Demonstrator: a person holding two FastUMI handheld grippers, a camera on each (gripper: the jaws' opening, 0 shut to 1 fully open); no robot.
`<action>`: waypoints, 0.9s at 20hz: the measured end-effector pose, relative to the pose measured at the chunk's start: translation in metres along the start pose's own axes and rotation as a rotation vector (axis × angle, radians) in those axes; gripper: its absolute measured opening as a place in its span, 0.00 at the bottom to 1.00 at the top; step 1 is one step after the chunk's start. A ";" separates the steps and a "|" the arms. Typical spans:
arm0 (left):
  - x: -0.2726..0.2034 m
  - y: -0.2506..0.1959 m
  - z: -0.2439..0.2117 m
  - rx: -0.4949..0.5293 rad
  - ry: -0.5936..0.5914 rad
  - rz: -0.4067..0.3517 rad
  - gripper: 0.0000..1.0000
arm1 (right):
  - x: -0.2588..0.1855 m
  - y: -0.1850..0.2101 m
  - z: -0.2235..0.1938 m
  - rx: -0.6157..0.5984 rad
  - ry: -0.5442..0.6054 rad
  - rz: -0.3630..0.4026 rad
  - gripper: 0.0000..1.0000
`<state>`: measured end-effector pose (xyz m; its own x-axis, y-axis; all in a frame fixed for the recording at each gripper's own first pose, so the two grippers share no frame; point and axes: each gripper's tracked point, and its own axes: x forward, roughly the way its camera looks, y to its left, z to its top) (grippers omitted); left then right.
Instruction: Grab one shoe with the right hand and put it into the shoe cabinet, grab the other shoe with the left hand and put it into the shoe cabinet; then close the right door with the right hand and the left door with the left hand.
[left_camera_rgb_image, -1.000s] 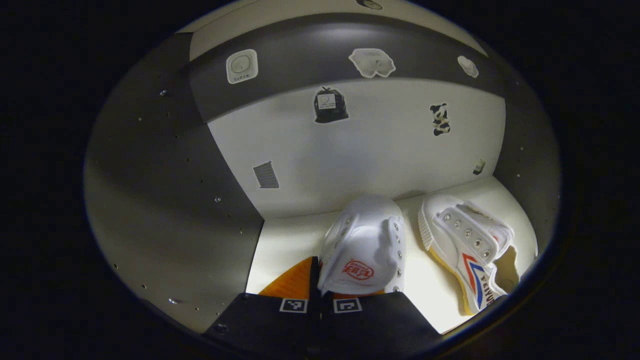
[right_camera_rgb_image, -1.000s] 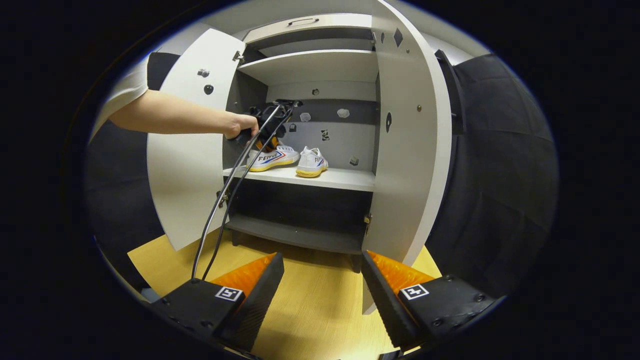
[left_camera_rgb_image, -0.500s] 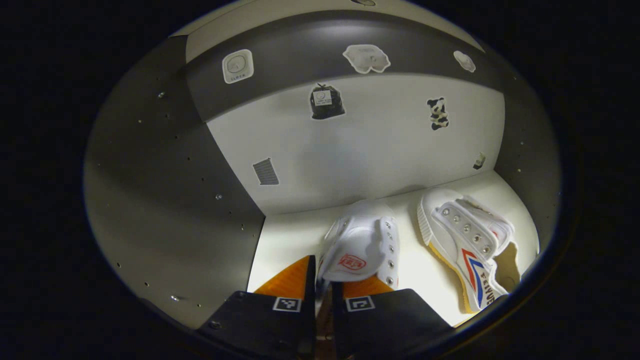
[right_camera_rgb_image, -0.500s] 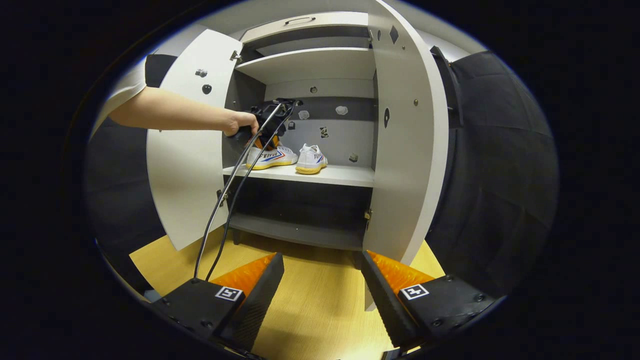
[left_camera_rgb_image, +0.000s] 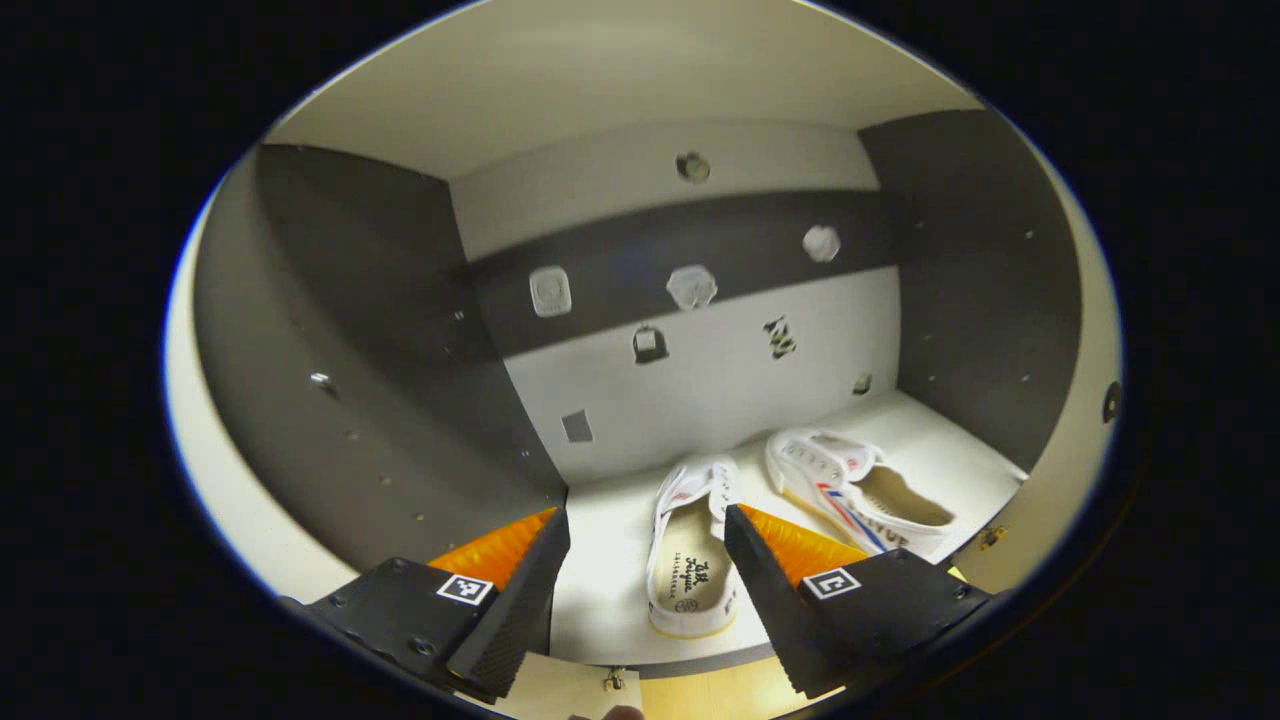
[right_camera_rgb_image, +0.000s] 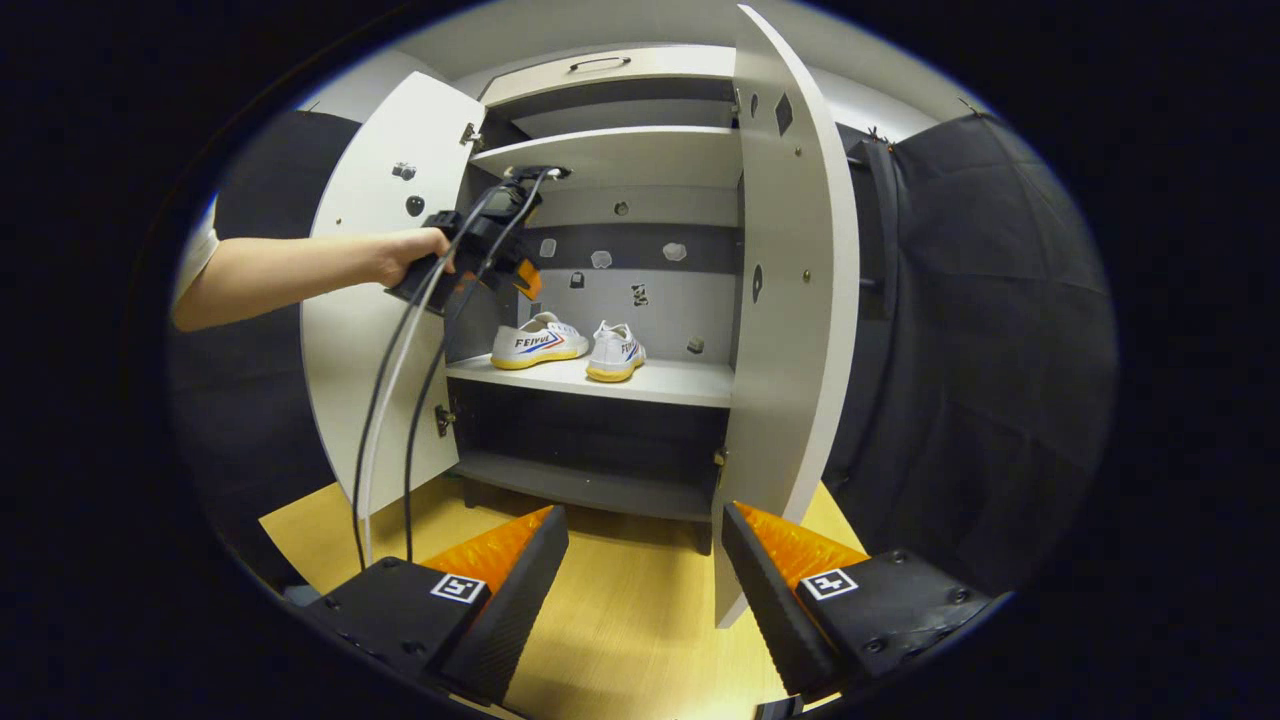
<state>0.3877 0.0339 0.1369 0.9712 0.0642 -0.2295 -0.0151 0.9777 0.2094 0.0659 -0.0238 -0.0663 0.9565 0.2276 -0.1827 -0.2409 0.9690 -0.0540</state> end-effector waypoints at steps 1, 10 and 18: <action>-0.020 -0.004 0.007 0.005 -0.053 -0.016 0.96 | -0.003 0.001 0.003 0.009 0.000 -0.008 0.98; -0.189 -0.039 -0.013 -0.081 -0.324 -0.162 0.96 | -0.038 -0.001 0.041 0.055 -0.025 -0.189 0.98; -0.263 -0.071 -0.107 -0.130 -0.347 -0.147 0.96 | -0.059 -0.068 0.089 0.099 -0.120 -0.381 0.98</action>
<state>0.1076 -0.0312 0.0806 0.9875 -0.1282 0.0917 0.1220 0.9900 0.0709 0.0404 -0.0946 0.0360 0.9879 -0.1458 -0.0522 0.1460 0.9893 0.0001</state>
